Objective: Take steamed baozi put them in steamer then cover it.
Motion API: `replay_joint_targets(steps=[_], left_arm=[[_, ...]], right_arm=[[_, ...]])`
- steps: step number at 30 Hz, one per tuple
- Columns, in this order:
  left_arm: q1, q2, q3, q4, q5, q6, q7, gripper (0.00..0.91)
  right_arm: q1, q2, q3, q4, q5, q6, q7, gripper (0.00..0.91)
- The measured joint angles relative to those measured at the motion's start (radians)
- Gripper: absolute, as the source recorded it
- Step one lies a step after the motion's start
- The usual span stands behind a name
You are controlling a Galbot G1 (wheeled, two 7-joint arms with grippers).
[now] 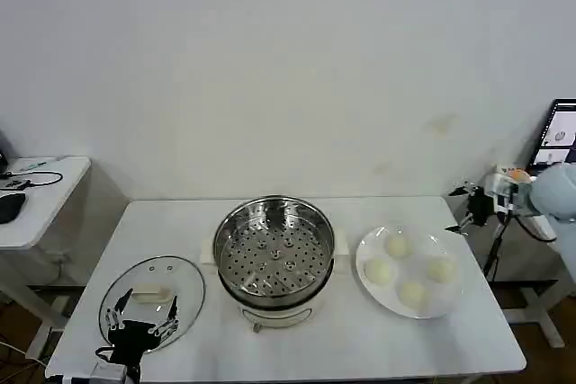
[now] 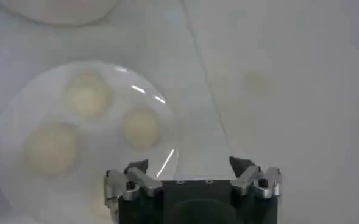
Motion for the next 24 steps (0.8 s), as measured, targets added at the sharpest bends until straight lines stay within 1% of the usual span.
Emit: replay_joint_targets(steps=[4,9,14,24], left_arm=[[0.002,-0.002,-0.005,-0.008,0.000,0.001,0.001,0.907],[0.003,-0.004,-0.007,-0.010,0.001,0.002,0.002,0.907],[0.002,-0.005,-0.006,-0.005,0.006,0.002,0.004,0.907],[0.002,-0.007,-0.004,0.002,0.008,0.003,0.005,0.907]], right_arm=[[0.053,0.053,-0.069,-0.080,-0.049,0.042,-0.027,0.907],[0.082,0.119,-0.109,-0.172,-0.107,0.095,-0.038,0.907],[0.097,0.182,-0.123,-0.262,-0.158,0.142,-0.038,0.907],[0.098,0.290,-0.124,-0.387,-0.230,0.183,-0.020,0.907]])
